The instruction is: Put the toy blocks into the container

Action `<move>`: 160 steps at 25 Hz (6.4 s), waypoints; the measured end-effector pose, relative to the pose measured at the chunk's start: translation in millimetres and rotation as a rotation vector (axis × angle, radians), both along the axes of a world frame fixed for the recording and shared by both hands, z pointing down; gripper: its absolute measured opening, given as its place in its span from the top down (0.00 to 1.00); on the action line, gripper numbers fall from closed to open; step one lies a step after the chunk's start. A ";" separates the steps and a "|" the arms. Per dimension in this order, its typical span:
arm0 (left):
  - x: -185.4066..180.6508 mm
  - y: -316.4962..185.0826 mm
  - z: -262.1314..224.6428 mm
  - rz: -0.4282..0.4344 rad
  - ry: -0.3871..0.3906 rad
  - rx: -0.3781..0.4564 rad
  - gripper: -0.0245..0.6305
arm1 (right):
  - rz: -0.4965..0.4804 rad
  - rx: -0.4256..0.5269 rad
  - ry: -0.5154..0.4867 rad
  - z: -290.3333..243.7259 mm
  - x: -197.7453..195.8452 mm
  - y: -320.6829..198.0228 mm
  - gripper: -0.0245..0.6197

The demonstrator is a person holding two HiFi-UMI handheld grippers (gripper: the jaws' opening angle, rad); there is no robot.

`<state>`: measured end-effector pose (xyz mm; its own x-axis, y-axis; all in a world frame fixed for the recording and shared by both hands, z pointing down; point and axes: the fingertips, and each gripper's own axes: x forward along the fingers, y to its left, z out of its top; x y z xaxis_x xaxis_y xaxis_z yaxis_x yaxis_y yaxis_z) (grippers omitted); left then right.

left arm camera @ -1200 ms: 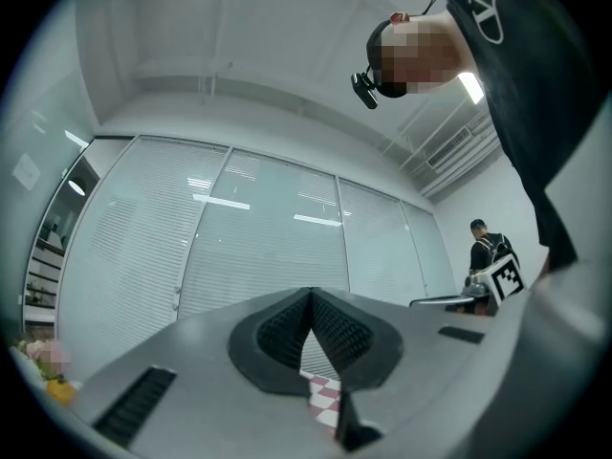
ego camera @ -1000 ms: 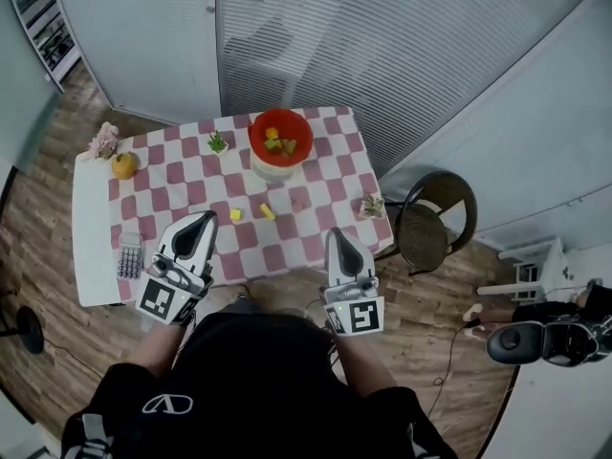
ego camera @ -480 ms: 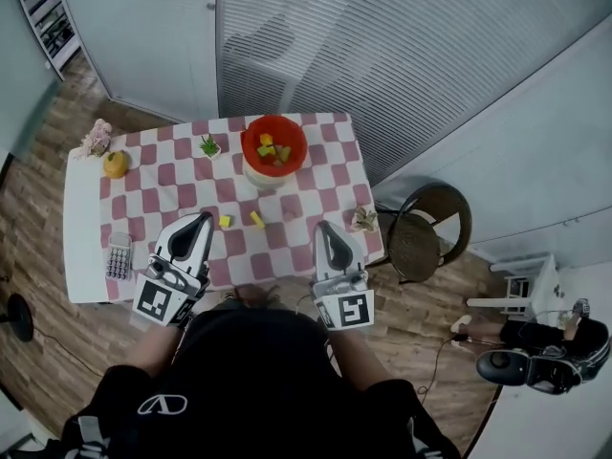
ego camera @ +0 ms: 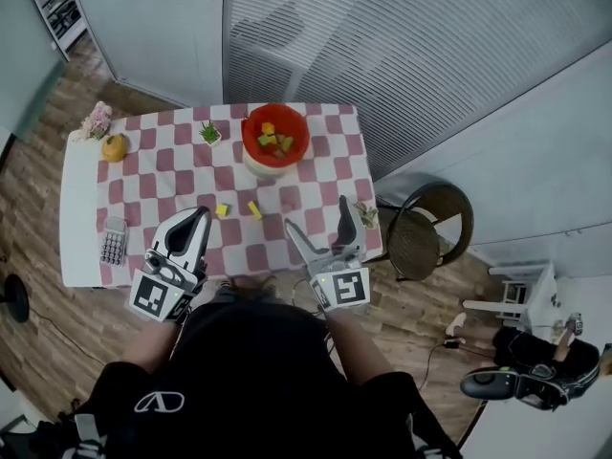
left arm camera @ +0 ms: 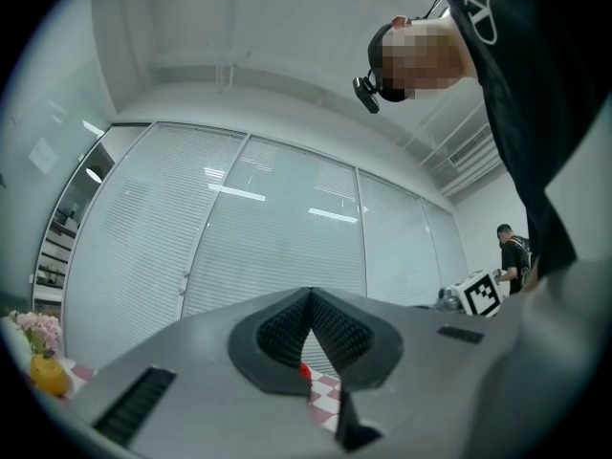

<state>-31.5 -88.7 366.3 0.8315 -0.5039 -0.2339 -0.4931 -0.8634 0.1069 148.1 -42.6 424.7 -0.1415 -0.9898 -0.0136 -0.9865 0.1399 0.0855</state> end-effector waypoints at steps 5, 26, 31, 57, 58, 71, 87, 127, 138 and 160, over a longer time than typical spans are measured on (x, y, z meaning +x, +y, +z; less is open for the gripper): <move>-0.5 -1.0 -8.0 -0.032 0.026 -0.007 0.95 | -0.026 -0.083 0.039 37.0 8.8 -23.5 0.25; -10.4 -0.5 7.6 -0.116 -0.051 -0.034 0.95 | -0.100 -0.609 -0.006 264.5 35.2 -79.6 0.28; -8.0 -0.5 11.5 -0.120 -0.064 -0.041 0.95 | -0.138 -0.754 0.003 305.4 35.0 -79.3 0.27; -13.9 -0.5 19.0 -0.141 -0.061 -0.038 0.95 | -0.274 -1.192 0.060 384.8 28.5 -61.7 0.72; -13.2 0.4 18.5 -0.137 -0.060 -0.031 0.95 | -0.276 -1.195 0.061 384.7 28.8 -61.7 0.72; -13.6 4.9 34.3 -0.118 -0.094 -0.055 0.95 | -0.265 -1.021 0.074 321.2 31.6 -80.9 0.73; 12.2 -0.9 -0.6 -0.060 -0.022 0.016 0.95 | -0.216 -0.404 0.053 81.3 26.8 -82.7 0.73; 16.5 -7.0 1.9 -0.030 -0.067 0.033 0.95 | -0.150 0.211 0.016 -63.2 16.2 -39.2 0.73; 2.7 -10.1 -6.6 -0.101 -0.044 0.039 0.95 | -0.158 0.202 0.000 -44.8 20.2 -142.6 0.73; -15.3 -11.6 16.0 -0.165 -0.096 0.000 0.95 | -0.127 -0.323 0.036 127.8 51.6 -245.4 0.73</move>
<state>-46.9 -100.3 382.4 0.7561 -0.6351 -0.1577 -0.6358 -0.7701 0.0527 199.7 -288.0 552.4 -0.2587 -0.9167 0.3045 -0.9566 0.2869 0.0509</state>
